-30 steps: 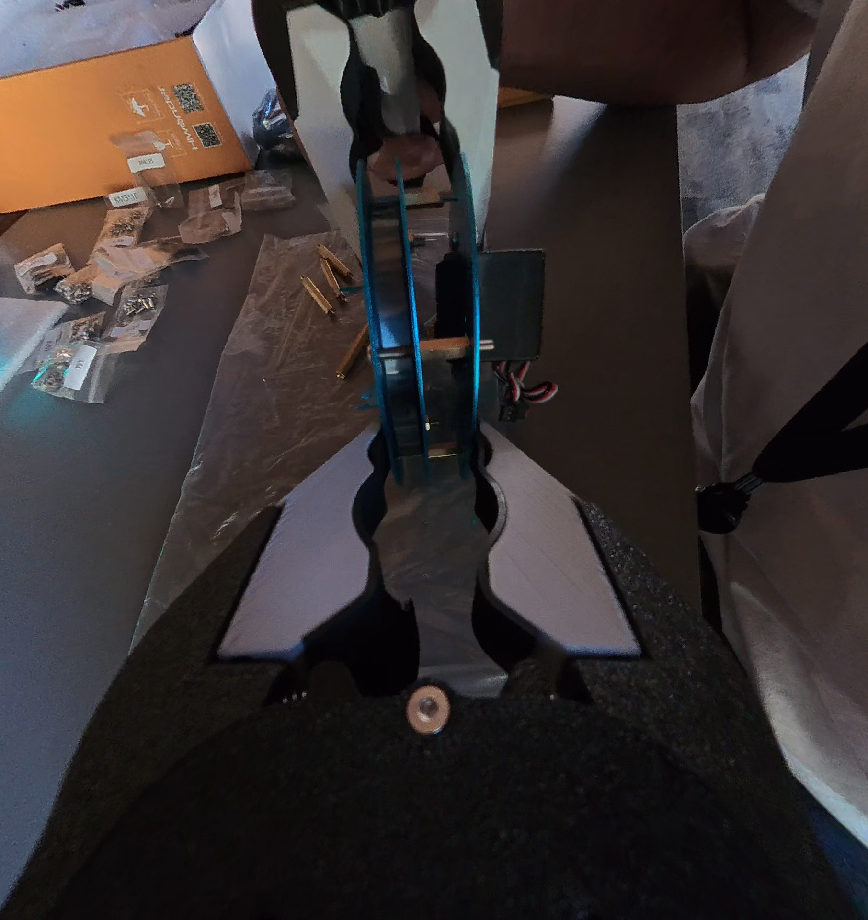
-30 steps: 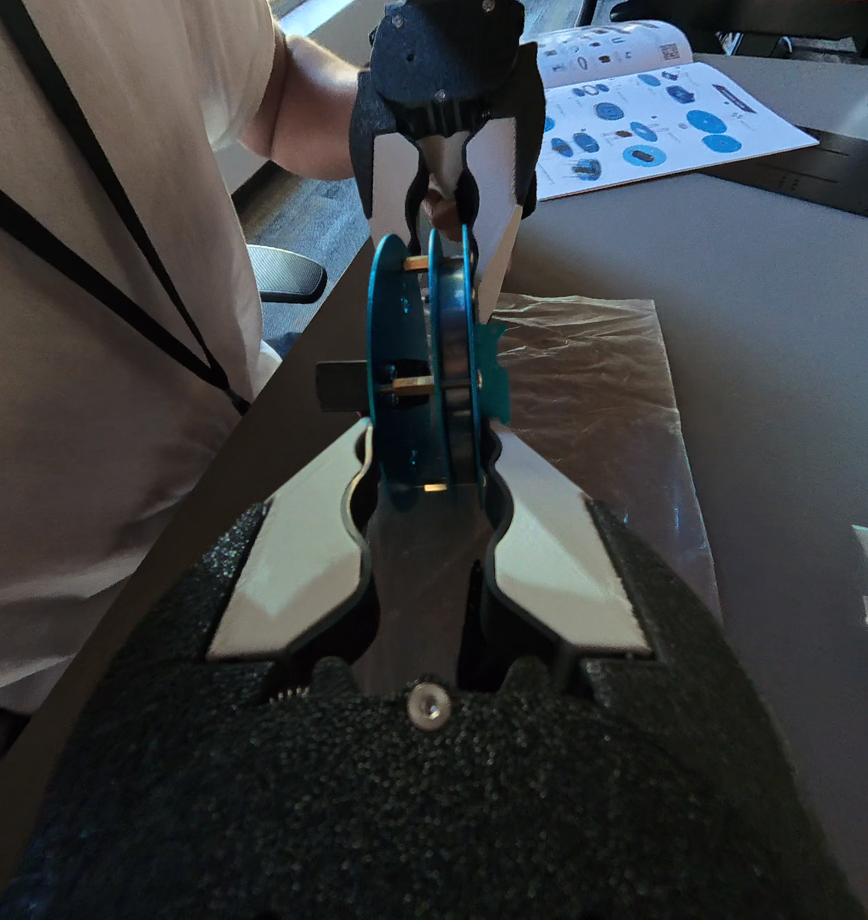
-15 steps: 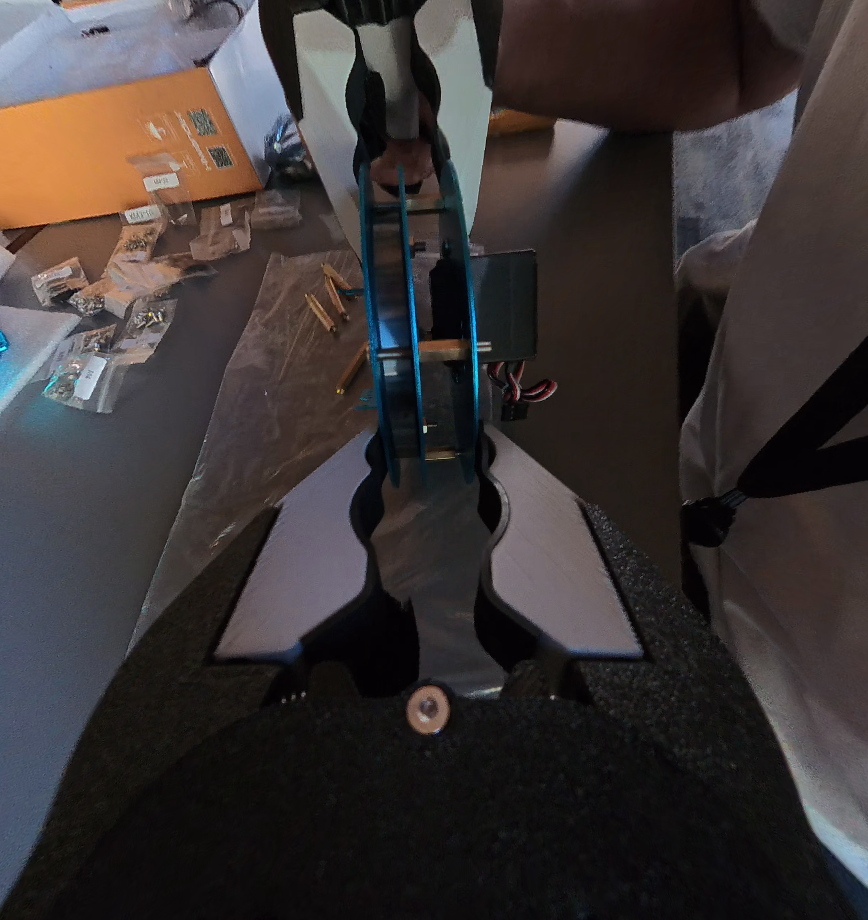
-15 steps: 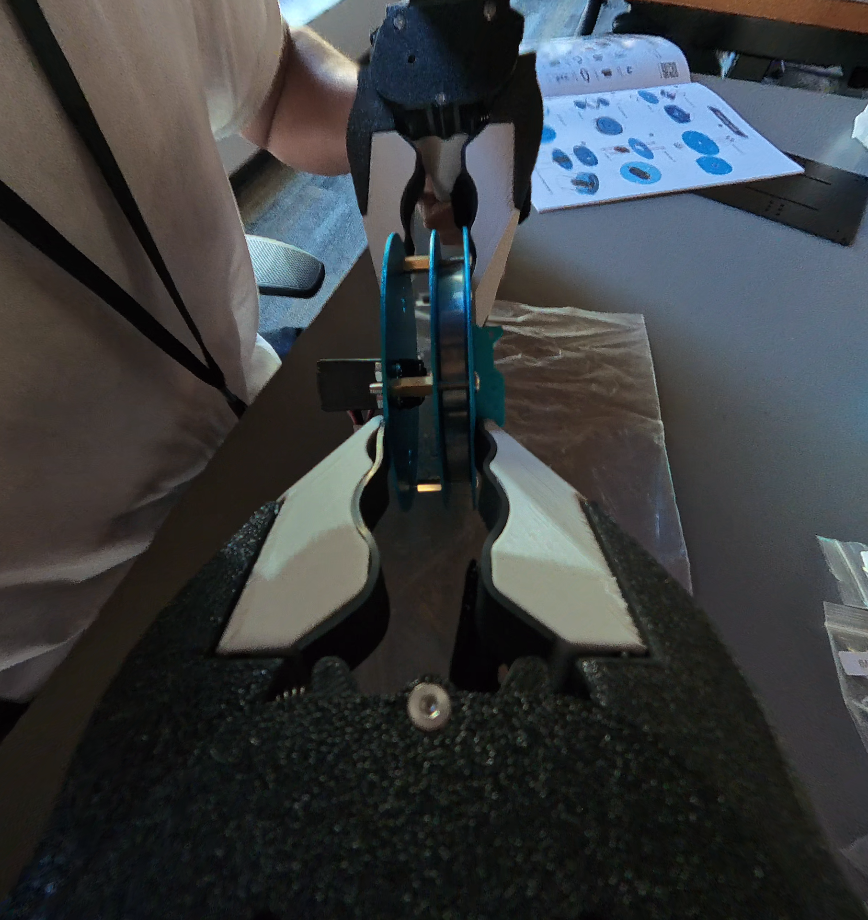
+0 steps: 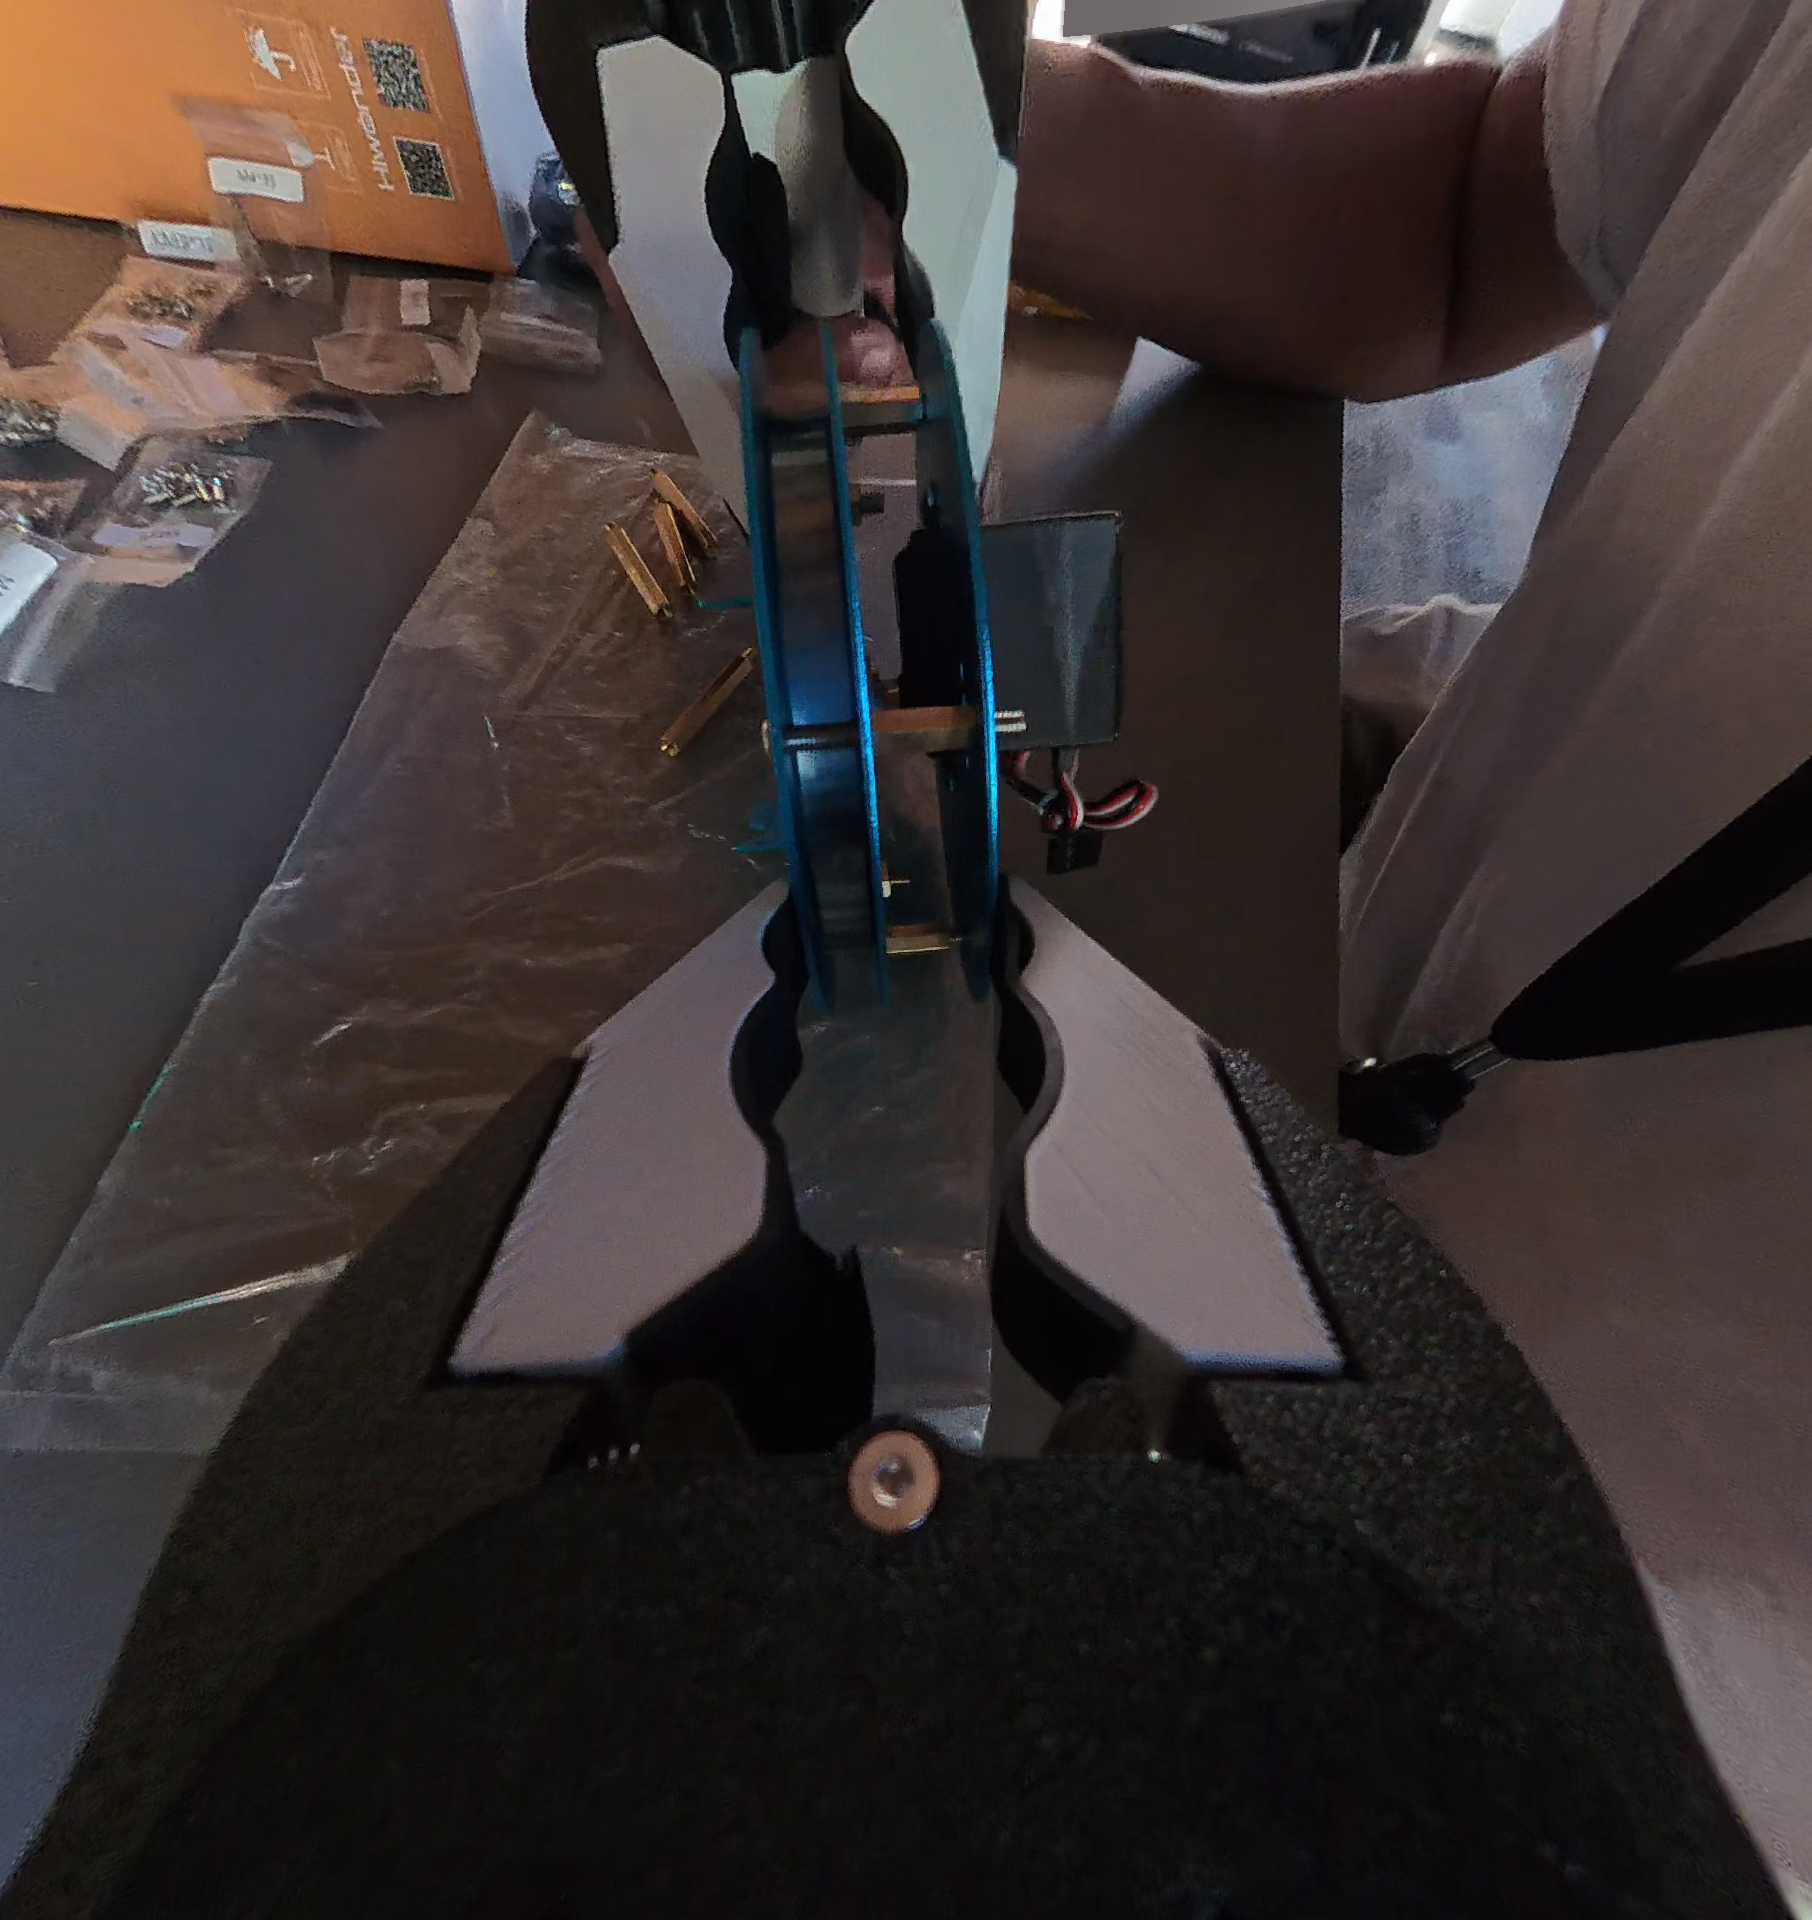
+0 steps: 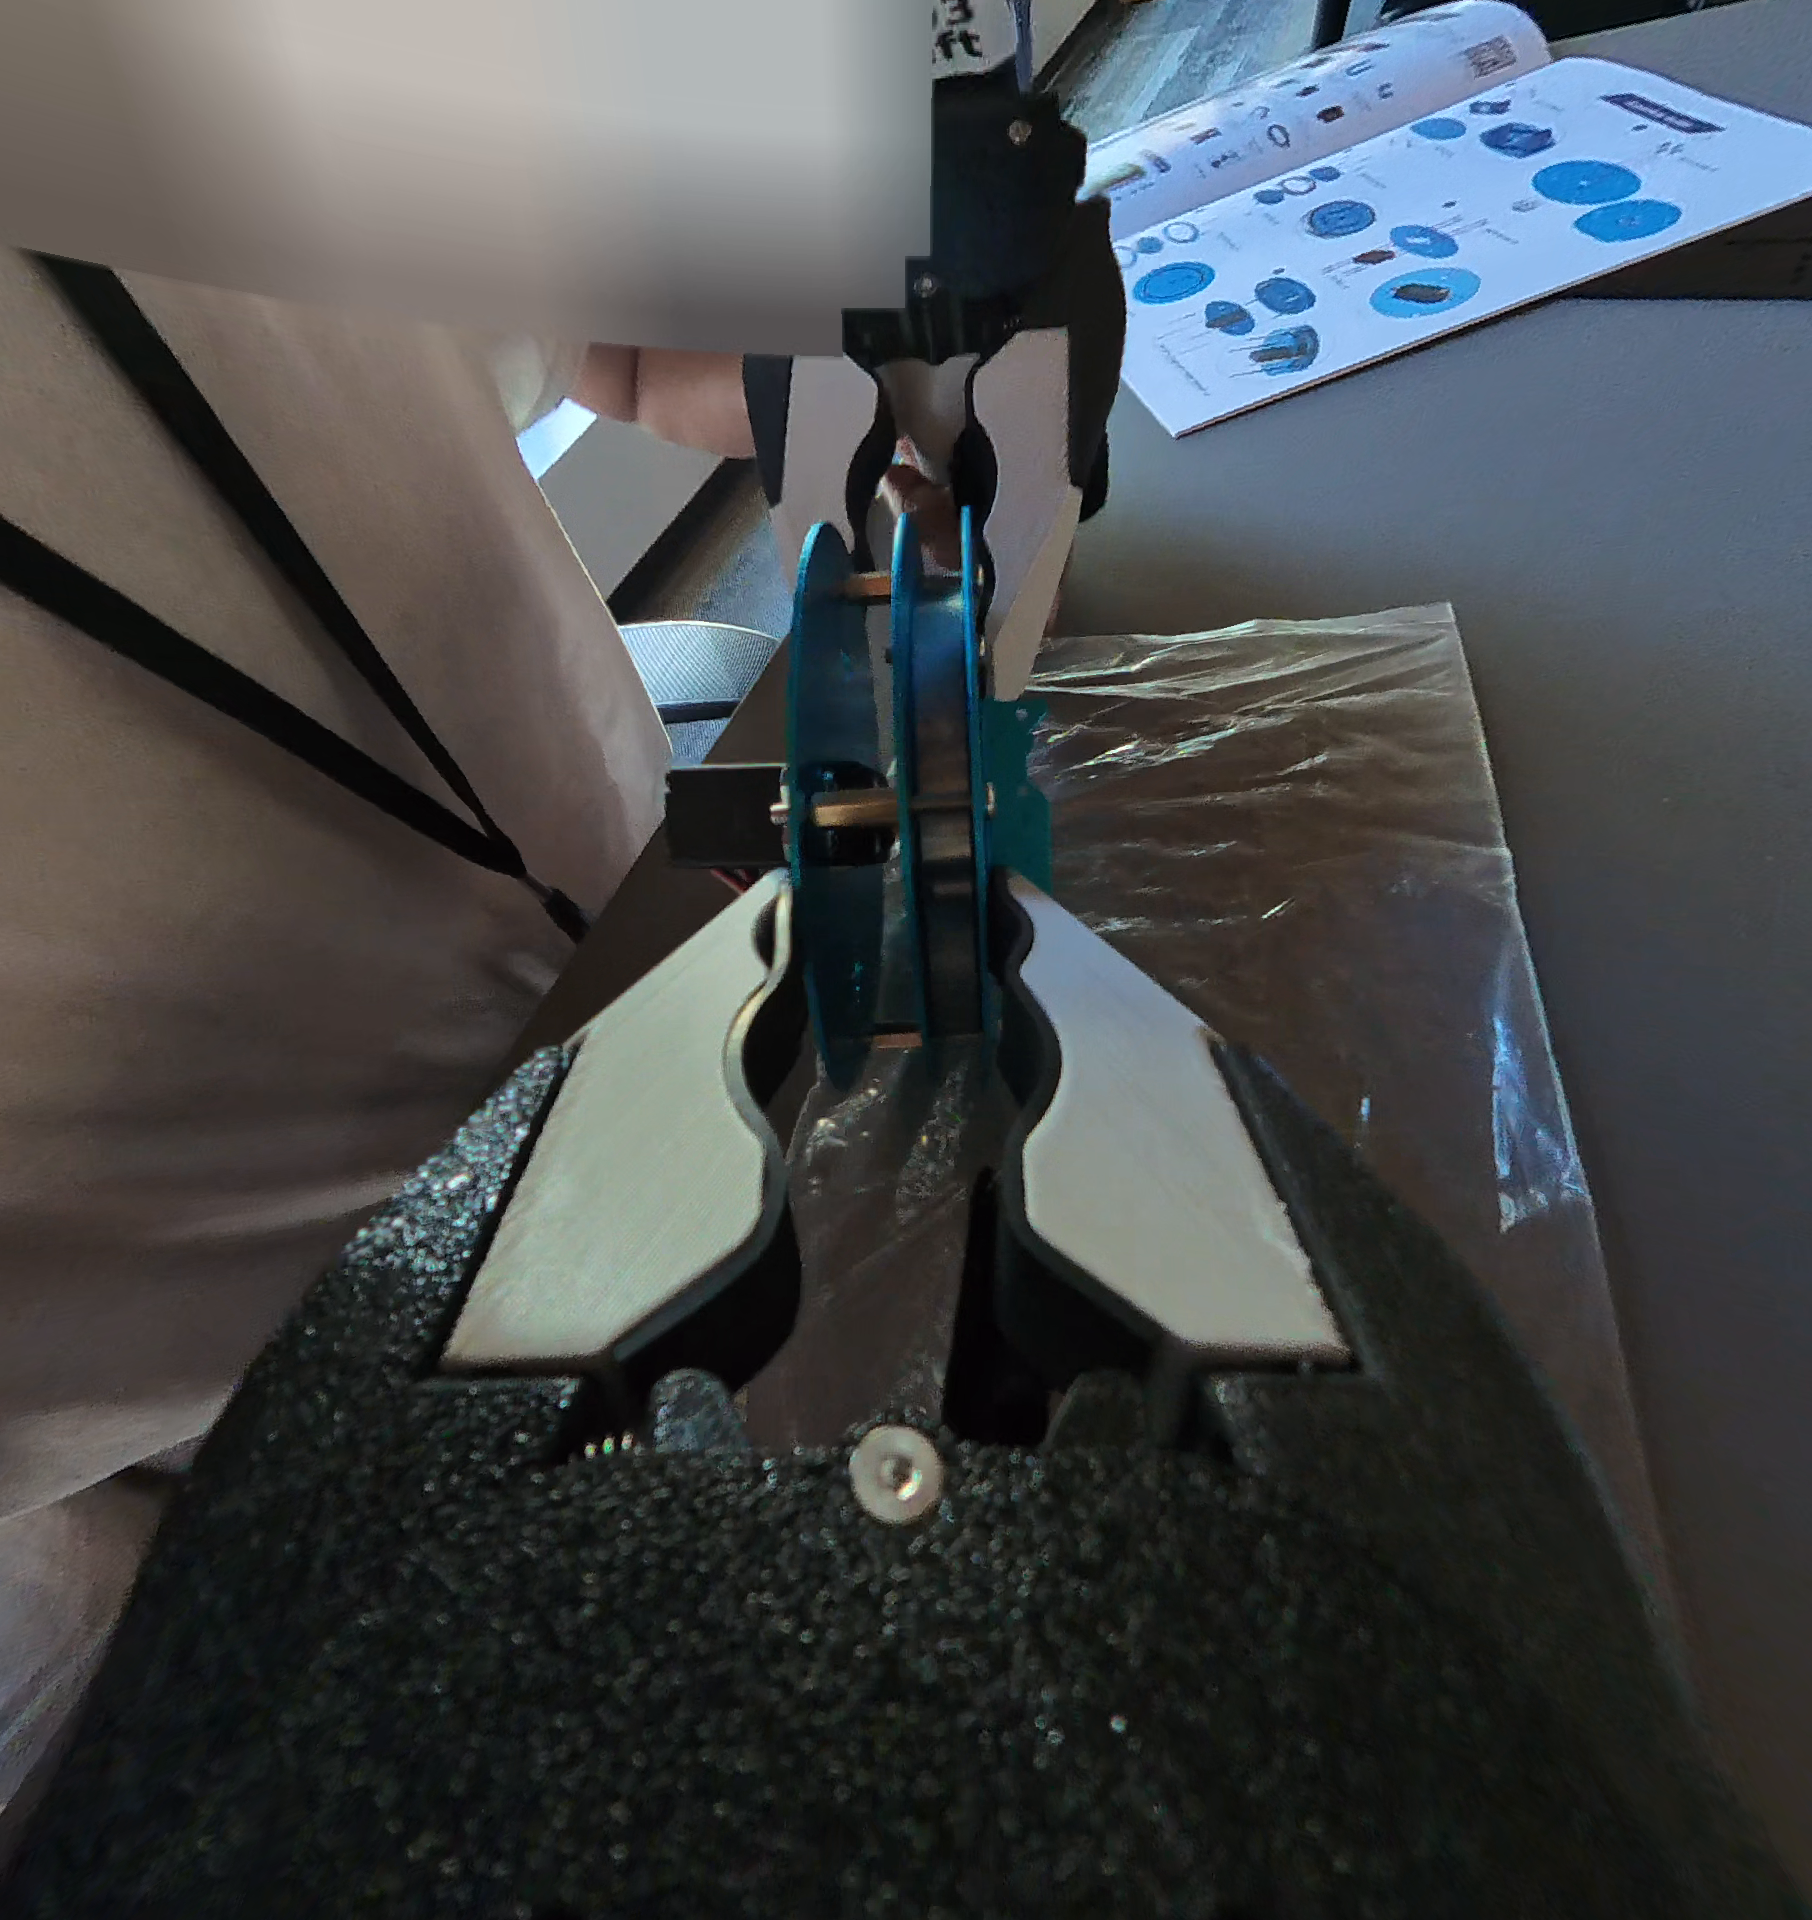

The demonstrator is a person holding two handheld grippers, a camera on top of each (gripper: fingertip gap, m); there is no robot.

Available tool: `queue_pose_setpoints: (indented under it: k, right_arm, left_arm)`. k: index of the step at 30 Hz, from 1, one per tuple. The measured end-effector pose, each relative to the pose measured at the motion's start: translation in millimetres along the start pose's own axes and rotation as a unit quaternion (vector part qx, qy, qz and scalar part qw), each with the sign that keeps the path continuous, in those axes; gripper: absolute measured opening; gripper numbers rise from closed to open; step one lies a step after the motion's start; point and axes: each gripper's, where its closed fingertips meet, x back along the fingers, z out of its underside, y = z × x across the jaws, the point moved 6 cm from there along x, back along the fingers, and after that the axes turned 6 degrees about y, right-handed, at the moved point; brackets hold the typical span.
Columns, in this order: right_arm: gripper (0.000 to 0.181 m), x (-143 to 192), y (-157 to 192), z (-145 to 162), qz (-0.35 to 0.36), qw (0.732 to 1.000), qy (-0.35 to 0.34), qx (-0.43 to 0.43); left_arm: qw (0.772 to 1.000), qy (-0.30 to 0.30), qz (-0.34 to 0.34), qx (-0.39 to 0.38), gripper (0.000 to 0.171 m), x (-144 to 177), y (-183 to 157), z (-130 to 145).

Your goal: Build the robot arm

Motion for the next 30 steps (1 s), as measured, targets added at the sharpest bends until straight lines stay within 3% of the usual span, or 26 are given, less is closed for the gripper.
queue_pose_setpoints:
  k: [6, 30]
  right_arm:
    - [0.038, -4, 10, 7, 0.014, 1.0, 0.02, 0.017]
    - [0.034, -10, 4, 13, 0.024, 0.999, 0.037, 0.021]
  left_arm:
    - [0.999, 0.0, -0.029, -0.034, 0.033, 1, -9, 1]
    - [1.0, -0.011, -0.018, -0.018, 0.033, 0, -5, 2]
